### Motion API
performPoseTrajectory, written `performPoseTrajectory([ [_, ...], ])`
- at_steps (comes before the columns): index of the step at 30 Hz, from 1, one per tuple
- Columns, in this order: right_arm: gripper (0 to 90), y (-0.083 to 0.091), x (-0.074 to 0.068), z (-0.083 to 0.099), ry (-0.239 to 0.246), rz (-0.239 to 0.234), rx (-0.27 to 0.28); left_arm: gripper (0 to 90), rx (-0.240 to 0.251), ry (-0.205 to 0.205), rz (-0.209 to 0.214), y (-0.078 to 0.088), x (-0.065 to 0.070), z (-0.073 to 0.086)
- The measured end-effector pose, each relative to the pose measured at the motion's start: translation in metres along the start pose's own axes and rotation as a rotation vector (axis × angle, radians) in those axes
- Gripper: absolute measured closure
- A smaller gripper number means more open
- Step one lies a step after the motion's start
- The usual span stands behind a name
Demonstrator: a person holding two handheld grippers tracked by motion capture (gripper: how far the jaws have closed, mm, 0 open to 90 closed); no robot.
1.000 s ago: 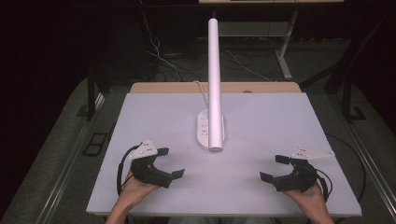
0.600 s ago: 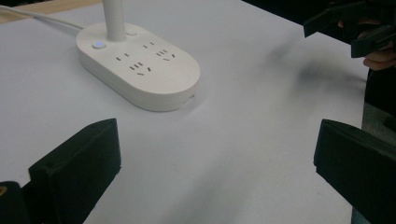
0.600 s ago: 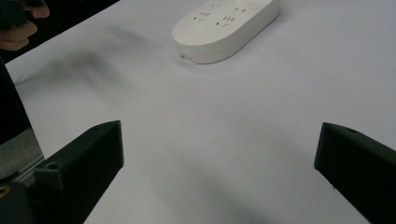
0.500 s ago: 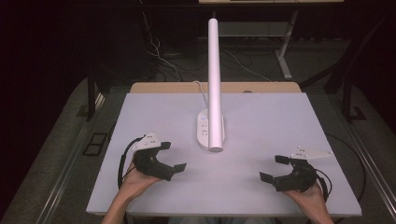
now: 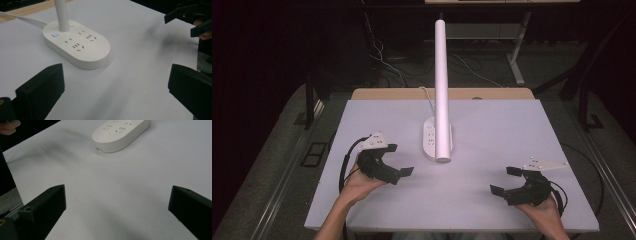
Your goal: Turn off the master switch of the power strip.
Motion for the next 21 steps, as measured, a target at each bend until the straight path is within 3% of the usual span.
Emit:
performPoseTrajectory([
  [21,0.6,0.000,0.004,0.002,-0.012,0.004,-0.005,0.0,-0.009,-0.020,-0.002,-0.009,-0.008,-0.034],
])
Point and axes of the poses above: each handheld gripper's, and its own axes: y roughly backward along the jaws, z roughly out of its underside, x roughly to its right, the point moved 6 cm from there along -y, roughly forward along the jaws, and after that the axes turned 10 degrees about y, right-handed, at the moved point
